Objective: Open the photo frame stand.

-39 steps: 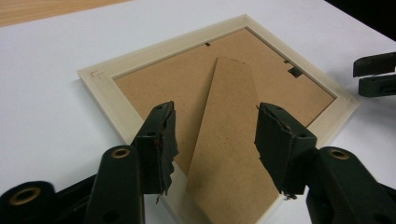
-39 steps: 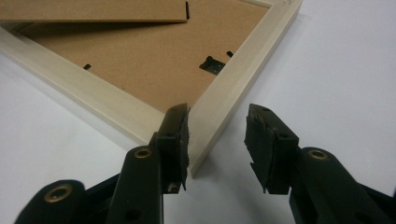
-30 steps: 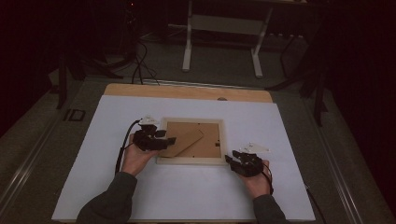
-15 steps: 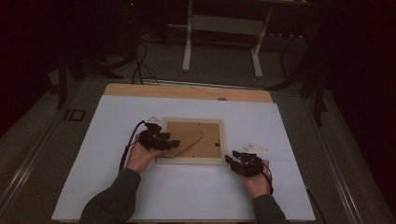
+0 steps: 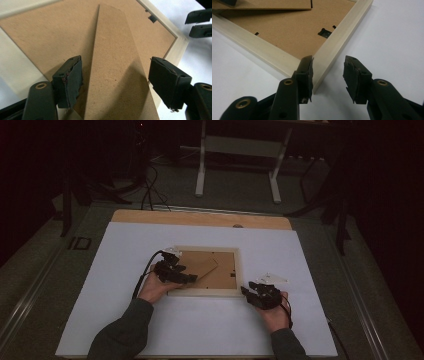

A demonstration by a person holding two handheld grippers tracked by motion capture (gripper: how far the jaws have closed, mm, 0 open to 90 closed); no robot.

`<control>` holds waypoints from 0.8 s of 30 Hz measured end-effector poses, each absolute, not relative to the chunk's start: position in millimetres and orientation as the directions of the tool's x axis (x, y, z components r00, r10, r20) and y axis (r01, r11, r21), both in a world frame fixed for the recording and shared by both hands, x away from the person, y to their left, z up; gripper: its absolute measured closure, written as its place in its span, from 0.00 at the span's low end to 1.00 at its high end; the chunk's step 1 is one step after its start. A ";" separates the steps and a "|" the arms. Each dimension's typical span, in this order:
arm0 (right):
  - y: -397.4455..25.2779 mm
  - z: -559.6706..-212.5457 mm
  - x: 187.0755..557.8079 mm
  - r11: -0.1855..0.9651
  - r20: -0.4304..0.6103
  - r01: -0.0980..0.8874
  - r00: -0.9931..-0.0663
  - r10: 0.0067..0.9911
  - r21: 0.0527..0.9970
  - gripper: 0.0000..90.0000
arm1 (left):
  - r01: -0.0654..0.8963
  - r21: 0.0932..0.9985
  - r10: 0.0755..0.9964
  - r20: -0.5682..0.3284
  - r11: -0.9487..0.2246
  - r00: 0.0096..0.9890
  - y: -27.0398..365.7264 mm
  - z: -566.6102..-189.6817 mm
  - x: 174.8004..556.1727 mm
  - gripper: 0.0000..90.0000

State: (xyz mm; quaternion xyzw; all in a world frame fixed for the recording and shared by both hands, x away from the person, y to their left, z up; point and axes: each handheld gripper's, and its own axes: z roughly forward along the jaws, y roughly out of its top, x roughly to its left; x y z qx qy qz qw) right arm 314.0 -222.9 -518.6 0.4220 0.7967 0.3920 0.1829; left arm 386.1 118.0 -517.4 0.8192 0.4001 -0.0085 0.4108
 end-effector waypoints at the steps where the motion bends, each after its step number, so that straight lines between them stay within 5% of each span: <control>1: -222.9 -518.6 314.0 0.337 0.039 0.529 -0.577 0.815 0.779 0.65 | 0.665 0.660 0.645 -0.346 -0.350 0.682 117.2 -518.4 386.4 0.31; 9: -222.3 -519.7 314.4 0.340 0.039 0.530 -0.579 0.814 0.776 0.65 | 0.669 0.649 0.615 -0.372 -0.363 0.695 114.3 -518.5 385.3 0.30; 24: -221.3 -521.2 315.2 0.343 0.042 0.535 -0.581 0.813 0.772 0.65 | 0.627 0.651 0.637 -0.275 -0.428 0.720 111.6 -515.8 382.5 0.41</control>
